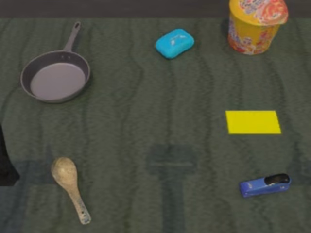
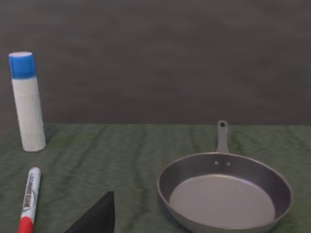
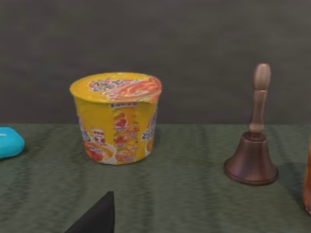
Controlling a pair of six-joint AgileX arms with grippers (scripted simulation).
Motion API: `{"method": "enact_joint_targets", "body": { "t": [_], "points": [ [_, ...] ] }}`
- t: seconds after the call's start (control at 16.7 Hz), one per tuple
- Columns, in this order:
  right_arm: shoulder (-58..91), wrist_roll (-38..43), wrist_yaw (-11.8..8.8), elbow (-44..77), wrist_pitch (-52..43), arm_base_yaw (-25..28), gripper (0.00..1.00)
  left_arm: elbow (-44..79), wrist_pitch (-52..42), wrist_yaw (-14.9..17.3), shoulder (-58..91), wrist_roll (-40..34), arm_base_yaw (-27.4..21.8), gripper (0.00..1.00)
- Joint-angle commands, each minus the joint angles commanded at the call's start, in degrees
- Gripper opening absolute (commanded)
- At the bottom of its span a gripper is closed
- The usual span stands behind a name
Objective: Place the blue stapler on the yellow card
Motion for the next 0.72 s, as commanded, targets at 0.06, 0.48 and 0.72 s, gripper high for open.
{"method": "enact_joint_targets", "body": {
  "t": [0.06,0.48,0.72],
  "points": [
    [0.0,0.0,0.0,0.0,0.0,0.0,1.00,0.0,0.0,0.0,0.0,0.0,0.0,1.00],
    [12.8,-11.7,-0.2,11.3,-10.4,4.5,1.00,0.0,0.0,0.0,0.0,0.0,0.0,1.00],
    [32.7,-26.7,-0.1,25.1,-23.7,10.0,1.00,0.0,0.0,0.0,0.0,0.0,0.0,1.00]
  ]
}}
